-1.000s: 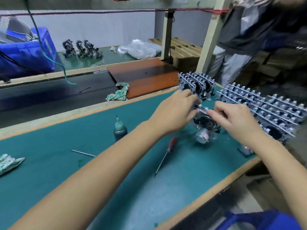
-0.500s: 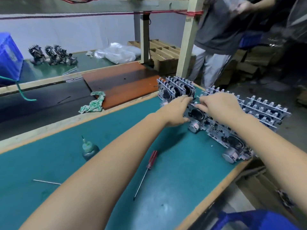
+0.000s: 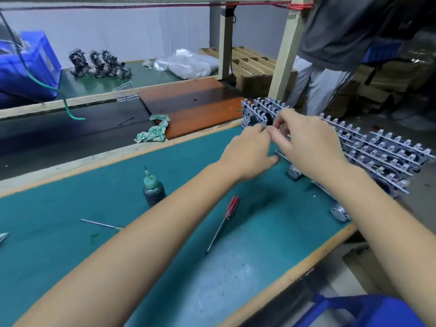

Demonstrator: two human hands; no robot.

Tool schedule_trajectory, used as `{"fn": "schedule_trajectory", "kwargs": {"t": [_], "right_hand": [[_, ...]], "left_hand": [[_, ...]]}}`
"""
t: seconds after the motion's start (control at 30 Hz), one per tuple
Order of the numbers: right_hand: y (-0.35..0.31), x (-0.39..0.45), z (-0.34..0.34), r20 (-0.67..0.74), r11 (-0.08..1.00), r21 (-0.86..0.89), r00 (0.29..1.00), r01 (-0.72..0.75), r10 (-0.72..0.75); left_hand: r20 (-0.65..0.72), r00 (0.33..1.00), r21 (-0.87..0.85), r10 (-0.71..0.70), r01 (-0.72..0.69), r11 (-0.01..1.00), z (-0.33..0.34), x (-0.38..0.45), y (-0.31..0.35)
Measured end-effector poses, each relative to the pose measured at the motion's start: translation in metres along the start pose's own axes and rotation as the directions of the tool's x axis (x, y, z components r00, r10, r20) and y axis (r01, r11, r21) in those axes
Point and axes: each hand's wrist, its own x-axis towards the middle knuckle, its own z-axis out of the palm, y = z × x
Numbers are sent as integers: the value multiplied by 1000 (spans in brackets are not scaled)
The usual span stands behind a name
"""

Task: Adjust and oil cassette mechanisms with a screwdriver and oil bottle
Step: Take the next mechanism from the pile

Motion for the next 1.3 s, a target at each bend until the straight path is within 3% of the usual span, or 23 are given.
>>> {"fn": "schedule_trajectory", "kwargs": {"t": [0.13,0.3,0.57,0.7,0.8,0.87,0.93,1.03,1.1,1.17,1.3], "right_hand": [[-74,-15,-2,12,916,391,995,89,-102],[-186,-37,13,85,766,610,944,204,-320],[-355,-90,53,259,580,747,661,325,-704],[-433,-105,73,267,518,785,570,339,-777],[-487,-106,87,367,540,831,597,134,-713],[-518,-105,100,504,565,821,570,-83,-649],[-542,-106,112,651,568,755,483,-327,-586],[-561,-109,121,788,387,558,323,-734,-524],[-563,-107,119,815,266,442,259,-857,-518],[-562,-104,119,825,200,389,244,-899,-509],[-556,-101,117,822,191,405,265,-894,-504]], "left_hand": [[-130,989,-37,-65,61,997,-49,-82,-28],[-199,932,-95,-303,289,953,-91,-200,-66],[-253,677,-86,-691,696,713,-112,-385,-130],[-346,556,136,-756,827,546,-130,-450,-150],[-548,498,279,-673,867,413,-150,-481,-161],[-664,400,298,-631,916,267,-165,-495,-168],[-693,289,273,-661,953,130,-178,-504,-179],[-596,152,269,-789,963,-17,-187,-509,-197],[-578,129,263,-806,964,-35,-186,-509,-206],[-596,120,239,-794,970,-32,-187,-507,-213],[-650,54,31,-758,999,45,-187,-504,-218]]}}
